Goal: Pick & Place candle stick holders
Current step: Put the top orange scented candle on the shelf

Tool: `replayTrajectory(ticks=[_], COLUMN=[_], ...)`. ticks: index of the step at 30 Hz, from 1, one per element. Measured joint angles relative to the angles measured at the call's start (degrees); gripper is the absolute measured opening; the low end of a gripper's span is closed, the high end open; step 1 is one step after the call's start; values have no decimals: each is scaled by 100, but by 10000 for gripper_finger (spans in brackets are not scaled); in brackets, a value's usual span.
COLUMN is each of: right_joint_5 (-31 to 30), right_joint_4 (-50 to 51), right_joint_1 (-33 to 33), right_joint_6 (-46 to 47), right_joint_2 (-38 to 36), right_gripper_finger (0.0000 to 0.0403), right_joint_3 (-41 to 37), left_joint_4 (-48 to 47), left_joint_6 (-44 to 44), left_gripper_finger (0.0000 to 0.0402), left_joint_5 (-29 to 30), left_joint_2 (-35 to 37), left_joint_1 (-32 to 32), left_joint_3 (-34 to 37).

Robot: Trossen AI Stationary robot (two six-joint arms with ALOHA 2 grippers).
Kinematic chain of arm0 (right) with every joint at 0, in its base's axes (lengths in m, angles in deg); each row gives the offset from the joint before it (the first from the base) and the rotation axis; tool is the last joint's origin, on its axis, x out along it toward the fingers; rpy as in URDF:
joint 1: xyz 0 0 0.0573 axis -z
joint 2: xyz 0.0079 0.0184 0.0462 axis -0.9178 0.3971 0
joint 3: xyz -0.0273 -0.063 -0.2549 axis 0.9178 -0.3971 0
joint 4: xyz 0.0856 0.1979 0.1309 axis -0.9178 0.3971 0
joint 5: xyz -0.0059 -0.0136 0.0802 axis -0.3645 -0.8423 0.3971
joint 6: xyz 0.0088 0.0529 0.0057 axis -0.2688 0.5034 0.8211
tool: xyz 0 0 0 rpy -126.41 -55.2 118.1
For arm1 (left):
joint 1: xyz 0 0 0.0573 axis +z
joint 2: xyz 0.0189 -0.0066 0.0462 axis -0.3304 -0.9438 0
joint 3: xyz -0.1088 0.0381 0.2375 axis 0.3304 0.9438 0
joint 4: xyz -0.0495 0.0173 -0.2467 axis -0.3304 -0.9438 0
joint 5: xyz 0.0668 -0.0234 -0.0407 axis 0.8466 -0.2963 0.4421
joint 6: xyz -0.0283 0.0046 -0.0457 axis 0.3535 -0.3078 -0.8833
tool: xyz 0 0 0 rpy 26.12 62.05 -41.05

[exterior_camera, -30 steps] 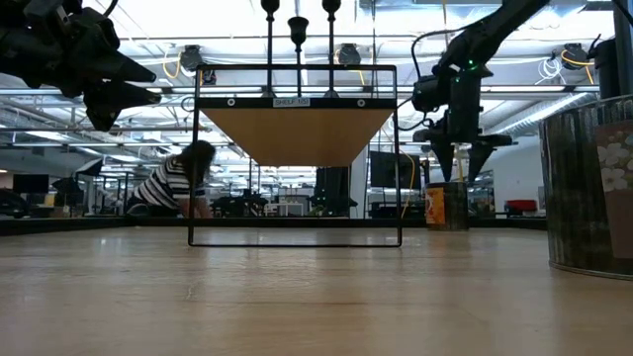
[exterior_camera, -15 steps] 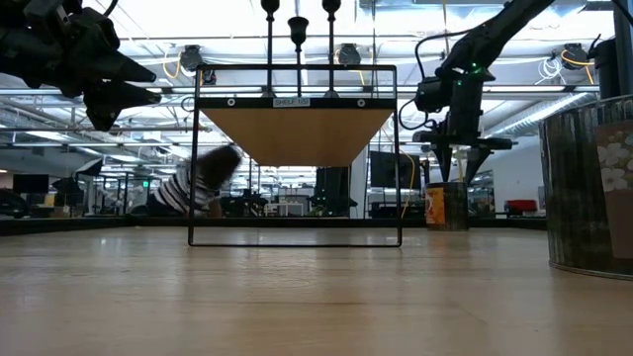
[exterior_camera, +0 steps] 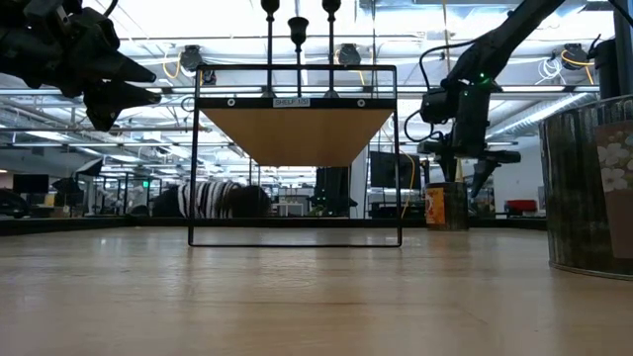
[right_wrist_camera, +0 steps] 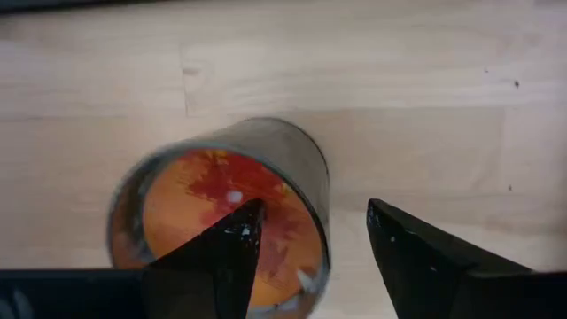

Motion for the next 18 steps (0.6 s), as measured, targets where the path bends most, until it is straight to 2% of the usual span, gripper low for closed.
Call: replayTrajectory(ticks=[7, 18], right_joint_5=[-31, -48], right_joint_4=[-301, -422], right_joint_1=[0, -11], right_joint_6=[147, 120], right_joint_2=[21, 22], right_gripper_finger=[187, 74], right_joint_3=[-13, -15], left_joint_4=[0, 0], left_joint_6=[0, 0], left_gripper_finger=[170, 170], left_joint_5=[0, 0], left_joint_2=[1, 1], left_joint_1=[-1, -1], left_joint_3=[0, 0])
